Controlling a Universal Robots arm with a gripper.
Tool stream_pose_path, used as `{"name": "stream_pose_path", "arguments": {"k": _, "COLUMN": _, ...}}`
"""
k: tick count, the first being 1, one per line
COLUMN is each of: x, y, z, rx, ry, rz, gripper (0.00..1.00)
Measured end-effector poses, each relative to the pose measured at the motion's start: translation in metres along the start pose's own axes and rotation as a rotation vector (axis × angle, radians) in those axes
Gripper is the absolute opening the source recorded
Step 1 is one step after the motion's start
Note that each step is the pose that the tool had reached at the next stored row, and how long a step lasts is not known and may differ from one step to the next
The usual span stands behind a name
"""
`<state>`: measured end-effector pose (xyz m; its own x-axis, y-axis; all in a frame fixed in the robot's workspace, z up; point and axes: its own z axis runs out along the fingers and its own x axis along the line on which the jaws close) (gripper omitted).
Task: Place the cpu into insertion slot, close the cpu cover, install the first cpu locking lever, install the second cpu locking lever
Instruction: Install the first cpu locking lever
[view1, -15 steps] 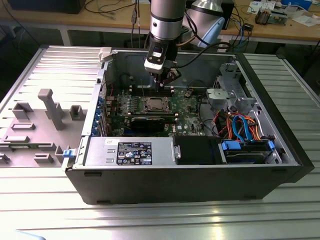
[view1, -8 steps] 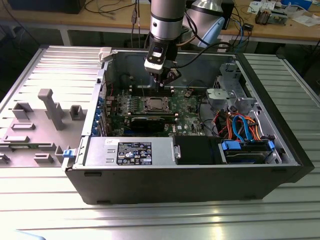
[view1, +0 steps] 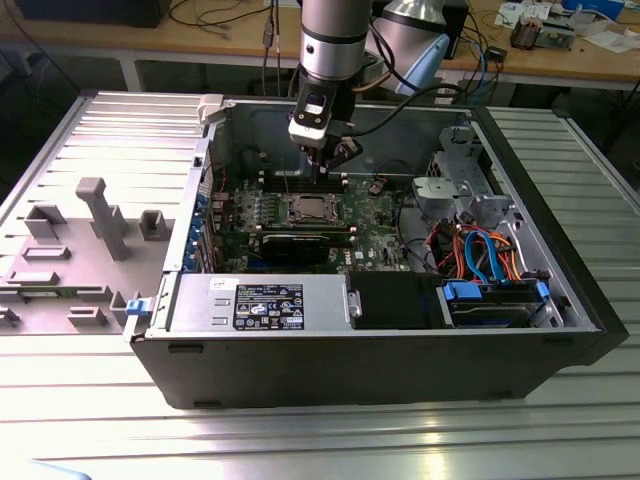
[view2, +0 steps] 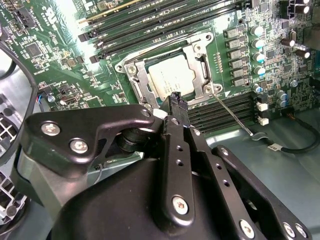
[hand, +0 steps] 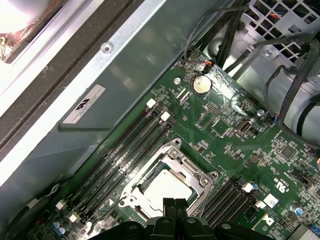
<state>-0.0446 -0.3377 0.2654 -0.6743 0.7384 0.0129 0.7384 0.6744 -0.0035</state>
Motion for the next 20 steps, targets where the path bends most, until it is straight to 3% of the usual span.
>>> {"name": "stream_pose_path", "arguments": {"k": 5, "x": 0.0, "y": 0.0, "z": 0.0, "rx": 0.0004, "ry": -0.0001, "rz": -0.037, "gripper": 0.11}}
{"name": "stream_pose_path", "arguments": {"k": 10, "x": 0.0, "y": 0.0, "z": 0.0, "rx": 0.0014, "ry": -0.0003, "rz": -0.11, "gripper": 0.11}}
{"name": "stream_pose_path", "arguments": {"k": 20, "x": 0.0, "y": 0.0, "z": 0.0, "rx": 0.0014, "ry": -0.0004, "rz": -0.114, "gripper": 0.11}}
